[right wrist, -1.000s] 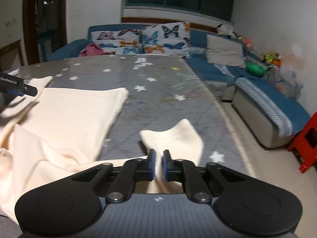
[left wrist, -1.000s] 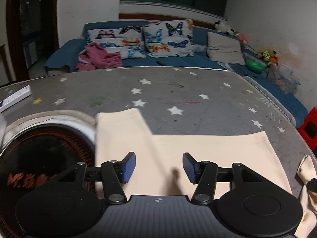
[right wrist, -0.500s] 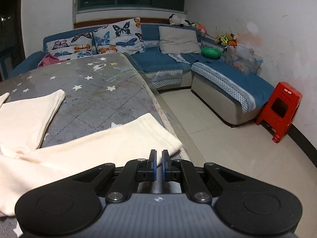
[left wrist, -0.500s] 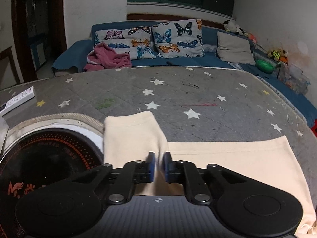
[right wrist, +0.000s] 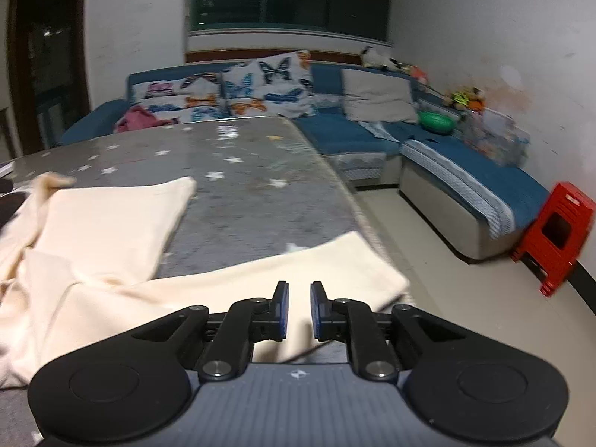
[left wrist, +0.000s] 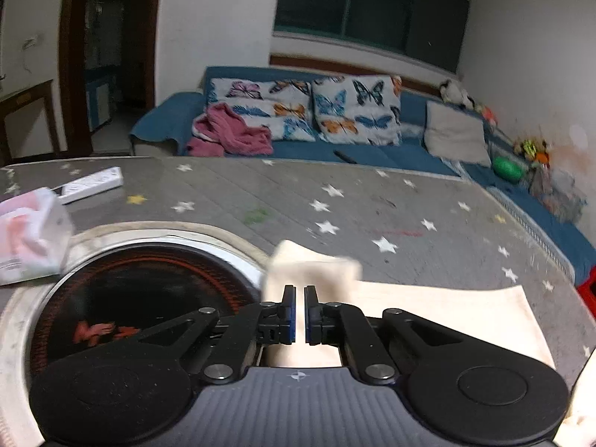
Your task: Fold clothes
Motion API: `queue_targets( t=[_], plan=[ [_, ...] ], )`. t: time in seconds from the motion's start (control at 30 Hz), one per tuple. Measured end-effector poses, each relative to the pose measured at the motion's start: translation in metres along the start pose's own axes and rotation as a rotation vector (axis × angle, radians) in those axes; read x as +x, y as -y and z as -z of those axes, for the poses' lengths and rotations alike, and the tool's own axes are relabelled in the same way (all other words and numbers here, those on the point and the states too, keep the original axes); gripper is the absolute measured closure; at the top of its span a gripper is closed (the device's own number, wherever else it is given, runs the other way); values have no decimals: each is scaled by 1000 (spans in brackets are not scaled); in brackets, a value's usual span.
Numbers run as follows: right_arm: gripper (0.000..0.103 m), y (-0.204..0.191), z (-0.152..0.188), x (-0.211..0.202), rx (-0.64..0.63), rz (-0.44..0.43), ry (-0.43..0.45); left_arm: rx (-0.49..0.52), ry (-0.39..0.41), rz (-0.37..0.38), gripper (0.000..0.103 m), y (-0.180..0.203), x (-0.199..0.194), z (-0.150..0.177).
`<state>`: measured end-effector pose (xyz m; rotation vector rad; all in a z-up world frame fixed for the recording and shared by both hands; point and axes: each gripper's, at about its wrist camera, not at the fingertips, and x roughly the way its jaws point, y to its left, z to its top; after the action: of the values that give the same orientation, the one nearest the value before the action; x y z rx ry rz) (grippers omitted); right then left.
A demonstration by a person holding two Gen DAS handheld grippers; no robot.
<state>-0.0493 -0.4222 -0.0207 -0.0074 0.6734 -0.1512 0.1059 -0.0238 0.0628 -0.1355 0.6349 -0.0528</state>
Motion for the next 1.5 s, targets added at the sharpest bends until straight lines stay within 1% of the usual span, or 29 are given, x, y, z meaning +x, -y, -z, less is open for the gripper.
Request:
queue_targets(
  t=[0.13,0.2,0.27,0.37,0.43,0.5,0.53,0.6,0.7,0.77,0.8,0.87,0.93,1.0,1.03,1.1,1.17,1.2,1.27,1.5],
  plan=[
    [87,-19,-1,-7,-35,-50,3,-44,43,-1,101,-23,-31,0],
    [86,-28,-2,-10,-50,-88,0,-64,63,-2,101,-34,-45,1],
    [84,-41,-4,-13,-70,-135,-3,-66,55,6,101,-38,-51,0],
    [77,-59,-6,-16,-105,-193,1,-47,26,24,100,-31,-49,0],
    [75,-70,-7,-17,-124,-216,5,-38,1,51,98,-23,-42,0],
    [71,-79,-8,-18,-135,-243,3,-16,-23,70,97,-11,-32,3],
    [70,-81,-8,-19,-139,-254,1,1,-32,78,95,-3,-26,3],
    [69,-85,-8,-19,-145,-274,-2,29,-56,83,81,13,-11,4],
    [68,-90,-8,-19,-151,-311,-14,68,-85,84,66,34,14,5],
    [67,-93,-7,-19,-163,-329,-16,96,-98,78,61,46,30,6],
    [67,-95,-7,-20,-168,-333,-15,109,-104,69,61,52,38,6],
    [67,-97,-6,-20,-173,-348,-20,124,-122,45,61,59,53,6],
    [67,-99,-5,-20,-181,-359,-24,130,-148,39,61,62,66,8],
    [66,-101,-5,-21,-190,-368,-24,142,-155,24,65,62,74,11],
    [66,-101,-5,-22,-194,-373,-24,151,-146,14,69,62,74,12],
    [66,-103,-5,-24,-203,-382,-21,148,-137,4,93,58,73,12],
    [67,-105,-5,-25,-214,-391,-16,123,-131,7,99,49,67,10],
    [67,-106,-5,-27,-220,-397,-12,111,-129,8,99,44,65,10],
    [67,-108,-6,-30,-232,-406,-5,86,-99,4,99,34,52,7],
    [67,-119,-3,-42,-272,-446,11,-16,17,-4,100,-19,-21,5]
  ],
)
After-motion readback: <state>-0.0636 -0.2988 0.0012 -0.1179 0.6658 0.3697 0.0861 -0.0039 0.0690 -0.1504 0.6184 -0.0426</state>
